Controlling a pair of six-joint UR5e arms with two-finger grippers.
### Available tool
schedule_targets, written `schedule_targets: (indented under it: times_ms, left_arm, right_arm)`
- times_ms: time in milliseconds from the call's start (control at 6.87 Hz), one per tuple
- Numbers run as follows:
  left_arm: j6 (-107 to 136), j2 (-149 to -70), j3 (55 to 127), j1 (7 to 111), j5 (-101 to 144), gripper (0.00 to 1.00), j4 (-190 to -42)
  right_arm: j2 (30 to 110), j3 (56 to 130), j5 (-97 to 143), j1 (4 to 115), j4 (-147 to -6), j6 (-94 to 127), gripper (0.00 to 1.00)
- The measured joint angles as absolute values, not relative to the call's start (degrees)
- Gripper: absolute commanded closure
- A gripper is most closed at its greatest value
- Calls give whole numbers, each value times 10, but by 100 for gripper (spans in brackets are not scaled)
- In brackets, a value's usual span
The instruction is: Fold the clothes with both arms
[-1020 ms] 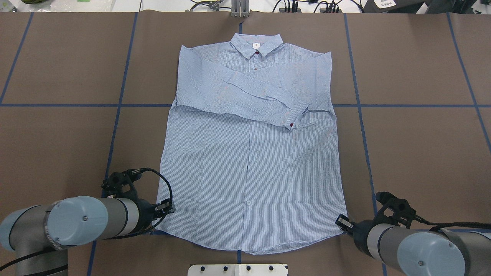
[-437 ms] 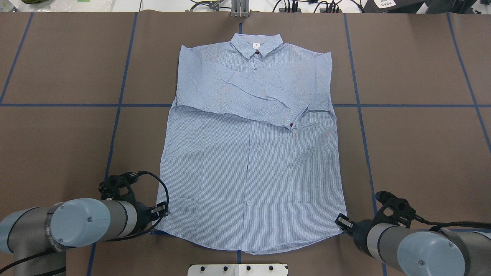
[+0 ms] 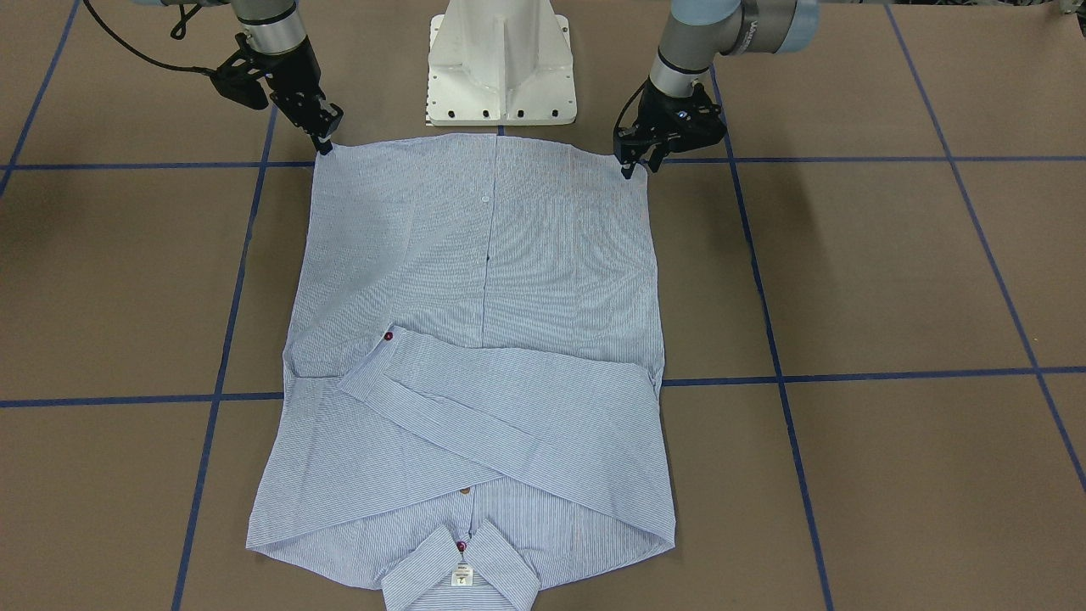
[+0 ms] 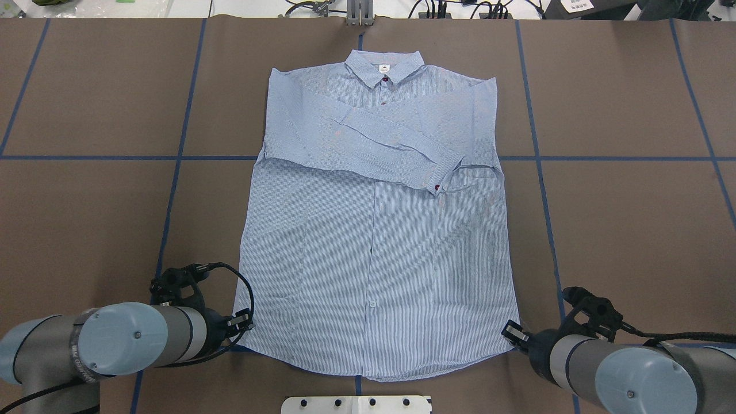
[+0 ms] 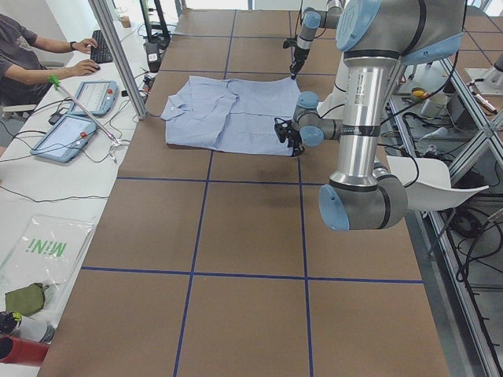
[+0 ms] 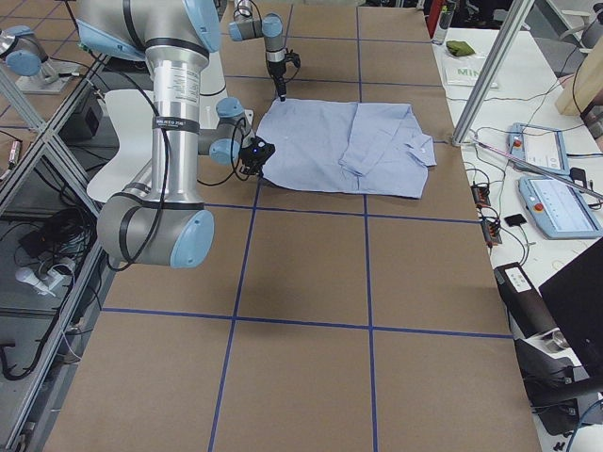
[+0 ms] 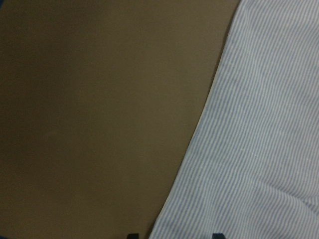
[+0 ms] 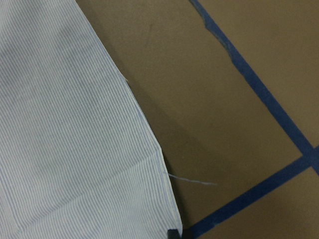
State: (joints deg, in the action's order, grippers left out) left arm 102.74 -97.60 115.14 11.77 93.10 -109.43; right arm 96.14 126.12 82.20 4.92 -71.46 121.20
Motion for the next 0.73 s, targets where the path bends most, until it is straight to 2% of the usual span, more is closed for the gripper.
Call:
schedule_targets:
  times_ms: [291, 437, 583, 728]
  left_arm:
    - [1027, -976, 1150, 112, 932, 46, -1094]
    - [1027, -976, 1149, 111, 932, 54, -1094]
    - [1027, -976, 1147, 111, 932, 84, -1094]
    - [1027, -975, 1146, 111, 932, 100, -1094]
  right_arm:
    - [961, 1261, 826, 50, -715, 1212, 100]
    - [961, 1261, 827, 50, -715, 1212, 100]
    - [961, 1262, 827, 51, -715, 1212, 100]
    - [961, 1263, 828, 51, -715, 1212, 100]
